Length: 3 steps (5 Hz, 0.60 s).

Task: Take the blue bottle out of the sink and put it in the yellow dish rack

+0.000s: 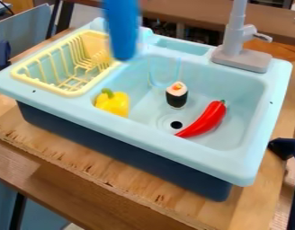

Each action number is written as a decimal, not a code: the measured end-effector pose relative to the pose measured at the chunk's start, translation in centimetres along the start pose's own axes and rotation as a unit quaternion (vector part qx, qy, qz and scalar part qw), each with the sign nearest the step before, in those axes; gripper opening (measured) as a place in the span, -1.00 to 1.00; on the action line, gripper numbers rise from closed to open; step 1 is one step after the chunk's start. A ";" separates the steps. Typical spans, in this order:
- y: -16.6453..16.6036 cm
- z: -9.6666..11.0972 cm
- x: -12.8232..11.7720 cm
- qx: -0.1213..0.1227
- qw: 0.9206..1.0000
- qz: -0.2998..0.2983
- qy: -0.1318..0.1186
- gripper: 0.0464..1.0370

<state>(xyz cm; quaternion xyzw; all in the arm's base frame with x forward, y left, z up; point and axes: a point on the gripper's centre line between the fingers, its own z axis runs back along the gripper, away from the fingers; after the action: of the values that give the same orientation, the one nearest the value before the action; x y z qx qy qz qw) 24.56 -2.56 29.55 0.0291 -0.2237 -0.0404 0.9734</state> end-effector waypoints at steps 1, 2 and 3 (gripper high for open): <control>4.7 -0.5 -0.4 0.003 0.998 0.060 0.015 -0.51; 9.9 -0.8 -0.5 0.001 0.991 0.134 0.012 -0.51; 14.7 -1.9 -0.9 -0.014 0.984 0.177 0.012 -0.51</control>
<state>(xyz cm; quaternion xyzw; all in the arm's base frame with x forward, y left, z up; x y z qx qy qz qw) 25.55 12.25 28.51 -0.0237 -0.2132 0.1302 0.9680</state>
